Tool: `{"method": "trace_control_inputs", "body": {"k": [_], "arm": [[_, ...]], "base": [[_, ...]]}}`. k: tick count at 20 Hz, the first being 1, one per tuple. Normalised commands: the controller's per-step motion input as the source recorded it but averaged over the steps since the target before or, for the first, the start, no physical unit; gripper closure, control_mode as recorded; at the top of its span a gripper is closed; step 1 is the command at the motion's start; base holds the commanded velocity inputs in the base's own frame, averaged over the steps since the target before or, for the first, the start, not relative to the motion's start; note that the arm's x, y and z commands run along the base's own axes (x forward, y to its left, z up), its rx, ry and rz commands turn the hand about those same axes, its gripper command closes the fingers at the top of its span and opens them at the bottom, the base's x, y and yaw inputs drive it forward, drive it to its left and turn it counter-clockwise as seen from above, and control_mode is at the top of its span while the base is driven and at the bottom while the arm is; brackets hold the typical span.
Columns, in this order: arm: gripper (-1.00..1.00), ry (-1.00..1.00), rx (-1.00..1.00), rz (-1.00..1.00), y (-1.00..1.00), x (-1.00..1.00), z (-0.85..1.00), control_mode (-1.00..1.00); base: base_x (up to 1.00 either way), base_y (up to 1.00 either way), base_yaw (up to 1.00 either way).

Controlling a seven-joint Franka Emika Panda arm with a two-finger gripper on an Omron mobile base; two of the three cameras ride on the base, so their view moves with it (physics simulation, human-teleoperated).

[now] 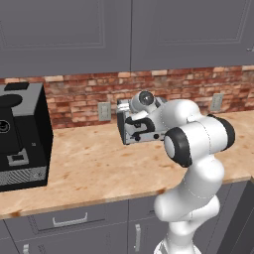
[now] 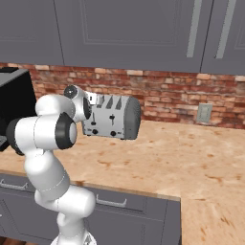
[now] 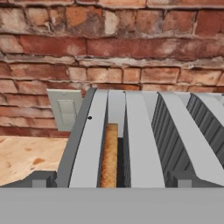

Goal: Start the toaster. Once the lever pops up, take the bread to the plate on the dining counter.

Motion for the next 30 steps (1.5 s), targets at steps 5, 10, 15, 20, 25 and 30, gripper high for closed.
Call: {"method": "trace_control_inputs", "body": {"k": [5,10,15,20,25,30], "arm": [[-1.00,0.00,0.00,0.00,0.00,0.00,0.00,-1.00],[-1.00,0.00,0.00,0.00,0.00,0.00,0.00,-1.00],[-1.00,0.00,0.00,0.00,0.00,0.00,0.00,-1.00],[-1.00,0.00,0.00,0.00,0.00,0.00,0.00,-1.00],[-1.00,0.00,0.00,0.00,0.00,0.00,0.00,-1.00],[-1.00,0.00,0.00,0.00,0.00,0.00,0.00,-1.00]], "base": [[0.00,0.00,0.00],[0.00,0.00,0.00],[0.00,0.00,0.00],[0.00,0.00,0.00],[0.00,0.00,0.00],[0.00,0.00,0.00]]}}
